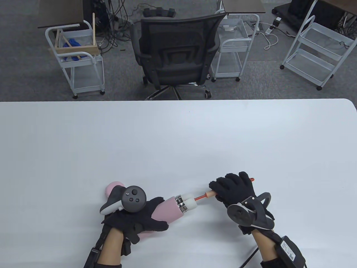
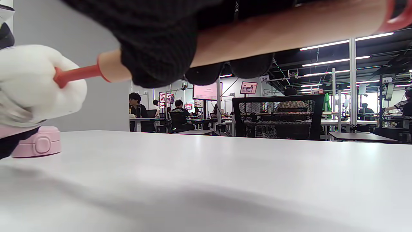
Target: Insert cup brush into the thermos (Clean the thermos with cup brush)
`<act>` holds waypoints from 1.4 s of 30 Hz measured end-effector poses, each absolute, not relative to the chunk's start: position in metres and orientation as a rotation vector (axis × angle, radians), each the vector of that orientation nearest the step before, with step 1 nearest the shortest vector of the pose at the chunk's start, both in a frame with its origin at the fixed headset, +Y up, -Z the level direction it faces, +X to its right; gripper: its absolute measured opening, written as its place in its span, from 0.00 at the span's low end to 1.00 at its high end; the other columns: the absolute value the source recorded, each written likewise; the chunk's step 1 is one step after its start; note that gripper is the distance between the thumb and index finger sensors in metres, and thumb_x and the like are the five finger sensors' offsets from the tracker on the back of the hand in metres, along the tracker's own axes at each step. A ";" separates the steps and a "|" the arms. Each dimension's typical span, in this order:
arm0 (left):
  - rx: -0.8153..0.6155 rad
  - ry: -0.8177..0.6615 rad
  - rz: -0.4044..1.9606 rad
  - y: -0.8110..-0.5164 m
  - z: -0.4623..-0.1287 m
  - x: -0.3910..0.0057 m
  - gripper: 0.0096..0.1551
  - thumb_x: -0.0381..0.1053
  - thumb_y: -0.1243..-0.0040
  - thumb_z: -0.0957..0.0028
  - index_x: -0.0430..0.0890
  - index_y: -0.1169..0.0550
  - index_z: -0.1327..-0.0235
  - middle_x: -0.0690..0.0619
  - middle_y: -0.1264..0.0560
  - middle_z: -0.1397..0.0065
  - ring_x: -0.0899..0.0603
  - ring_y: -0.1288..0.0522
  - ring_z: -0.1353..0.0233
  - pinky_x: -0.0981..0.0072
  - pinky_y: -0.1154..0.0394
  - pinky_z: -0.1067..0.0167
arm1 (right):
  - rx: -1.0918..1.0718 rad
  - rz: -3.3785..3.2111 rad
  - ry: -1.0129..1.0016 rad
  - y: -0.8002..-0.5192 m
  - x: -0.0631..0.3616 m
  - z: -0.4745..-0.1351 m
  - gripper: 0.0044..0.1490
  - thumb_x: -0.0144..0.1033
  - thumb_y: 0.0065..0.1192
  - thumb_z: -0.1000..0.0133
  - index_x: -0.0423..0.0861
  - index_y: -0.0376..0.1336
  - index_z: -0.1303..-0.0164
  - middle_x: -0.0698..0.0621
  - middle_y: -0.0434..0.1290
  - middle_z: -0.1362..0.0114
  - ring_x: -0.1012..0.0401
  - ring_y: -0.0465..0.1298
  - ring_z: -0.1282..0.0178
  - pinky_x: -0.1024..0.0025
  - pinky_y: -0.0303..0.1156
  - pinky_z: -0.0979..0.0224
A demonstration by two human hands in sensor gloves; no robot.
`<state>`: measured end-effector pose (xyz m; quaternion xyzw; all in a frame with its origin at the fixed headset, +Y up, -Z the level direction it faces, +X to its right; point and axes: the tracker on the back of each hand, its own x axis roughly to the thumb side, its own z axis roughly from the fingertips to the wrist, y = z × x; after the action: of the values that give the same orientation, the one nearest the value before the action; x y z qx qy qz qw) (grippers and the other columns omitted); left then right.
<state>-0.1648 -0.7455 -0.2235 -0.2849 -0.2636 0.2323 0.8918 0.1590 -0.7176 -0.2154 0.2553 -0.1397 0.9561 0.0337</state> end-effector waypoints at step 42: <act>-0.577 -0.573 0.523 -0.743 -0.222 -0.158 0.48 0.73 0.45 0.38 0.46 0.45 0.18 0.35 0.42 0.14 0.26 0.36 0.20 0.36 0.31 0.29 | 0.709 2.900 -0.449 -0.712 0.171 -0.218 0.34 0.45 0.65 0.46 0.66 0.62 0.26 0.58 0.69 0.22 0.45 0.69 0.19 0.33 0.55 0.20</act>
<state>-0.1577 -0.7428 -0.2220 -0.2774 -0.2755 0.2515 0.8854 0.1711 -0.7122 -0.2177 0.2343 -0.1484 0.9588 0.0611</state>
